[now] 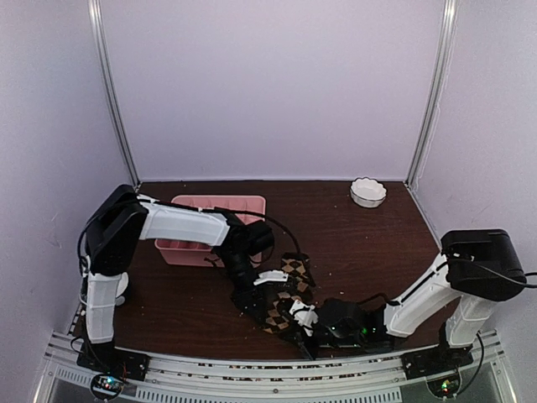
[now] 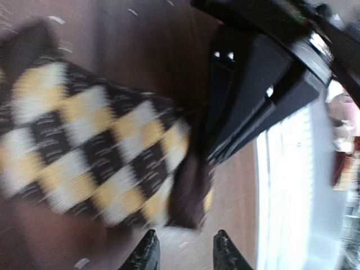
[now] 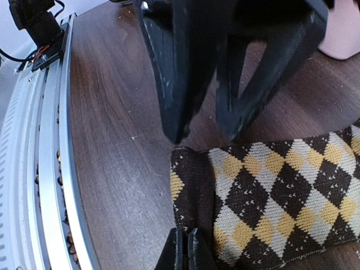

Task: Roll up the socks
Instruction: Roll the sock at the center of the board.

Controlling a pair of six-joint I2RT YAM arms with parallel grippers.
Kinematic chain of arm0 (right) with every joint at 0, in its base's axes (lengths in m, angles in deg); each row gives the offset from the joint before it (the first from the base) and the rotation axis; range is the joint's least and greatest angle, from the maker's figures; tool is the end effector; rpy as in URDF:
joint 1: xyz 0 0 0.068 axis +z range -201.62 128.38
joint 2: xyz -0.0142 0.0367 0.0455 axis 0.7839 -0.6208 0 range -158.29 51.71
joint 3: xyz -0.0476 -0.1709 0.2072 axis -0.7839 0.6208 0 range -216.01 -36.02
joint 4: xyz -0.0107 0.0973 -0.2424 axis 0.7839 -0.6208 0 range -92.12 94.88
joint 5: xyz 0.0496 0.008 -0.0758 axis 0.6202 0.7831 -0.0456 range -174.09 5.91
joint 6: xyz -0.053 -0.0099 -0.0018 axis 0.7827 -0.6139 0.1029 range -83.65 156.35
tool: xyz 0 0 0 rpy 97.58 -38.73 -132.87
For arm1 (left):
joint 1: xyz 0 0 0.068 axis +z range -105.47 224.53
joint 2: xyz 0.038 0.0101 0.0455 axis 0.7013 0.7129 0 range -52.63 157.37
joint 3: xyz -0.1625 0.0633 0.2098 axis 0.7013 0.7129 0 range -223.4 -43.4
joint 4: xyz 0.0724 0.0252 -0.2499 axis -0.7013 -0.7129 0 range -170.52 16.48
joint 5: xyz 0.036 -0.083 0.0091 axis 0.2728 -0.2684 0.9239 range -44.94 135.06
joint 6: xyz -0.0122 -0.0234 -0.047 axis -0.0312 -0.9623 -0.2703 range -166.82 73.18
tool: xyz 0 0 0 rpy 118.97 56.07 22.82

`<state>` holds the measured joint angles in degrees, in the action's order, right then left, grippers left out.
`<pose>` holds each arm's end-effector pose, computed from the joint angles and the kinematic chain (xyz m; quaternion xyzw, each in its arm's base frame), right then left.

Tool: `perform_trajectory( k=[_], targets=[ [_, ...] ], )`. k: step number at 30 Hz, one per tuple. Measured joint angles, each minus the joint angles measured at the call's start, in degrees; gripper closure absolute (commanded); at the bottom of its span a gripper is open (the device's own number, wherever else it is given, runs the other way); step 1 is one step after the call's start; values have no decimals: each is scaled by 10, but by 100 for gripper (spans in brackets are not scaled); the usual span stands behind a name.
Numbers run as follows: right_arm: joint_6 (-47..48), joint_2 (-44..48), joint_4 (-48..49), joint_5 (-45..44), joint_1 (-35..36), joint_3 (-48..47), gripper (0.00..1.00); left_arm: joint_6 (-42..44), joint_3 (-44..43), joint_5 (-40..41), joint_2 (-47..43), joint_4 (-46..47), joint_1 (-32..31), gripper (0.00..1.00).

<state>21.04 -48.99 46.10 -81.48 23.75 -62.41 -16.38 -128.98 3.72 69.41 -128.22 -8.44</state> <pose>0.0703 0.2760 0.0934 -0.4493 0.7555 0.3529 0.3206 0.2164 -0.3262 0.1393 -0.6198 -0.7008 0.3443 0.0782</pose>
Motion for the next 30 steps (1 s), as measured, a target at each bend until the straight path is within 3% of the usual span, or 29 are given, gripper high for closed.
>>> perform_trajectory(
  k=[8,15,20,27,30],
  targets=[
    [-100,-8,38,63,-30,16,100,19,95,67,-123,146,7,70],
    [-175,-47,104,135,-69,22,100,100,121,82,-122,161,-40,71],
    [-221,-78,176,189,-96,39,100,129,147,84,-108,169,-64,65],
    [-241,-86,191,218,-108,40,100,142,170,101,-107,213,-63,65],
    [-242,-86,185,224,-110,39,100,141,172,109,-107,233,-65,70]
  ],
)
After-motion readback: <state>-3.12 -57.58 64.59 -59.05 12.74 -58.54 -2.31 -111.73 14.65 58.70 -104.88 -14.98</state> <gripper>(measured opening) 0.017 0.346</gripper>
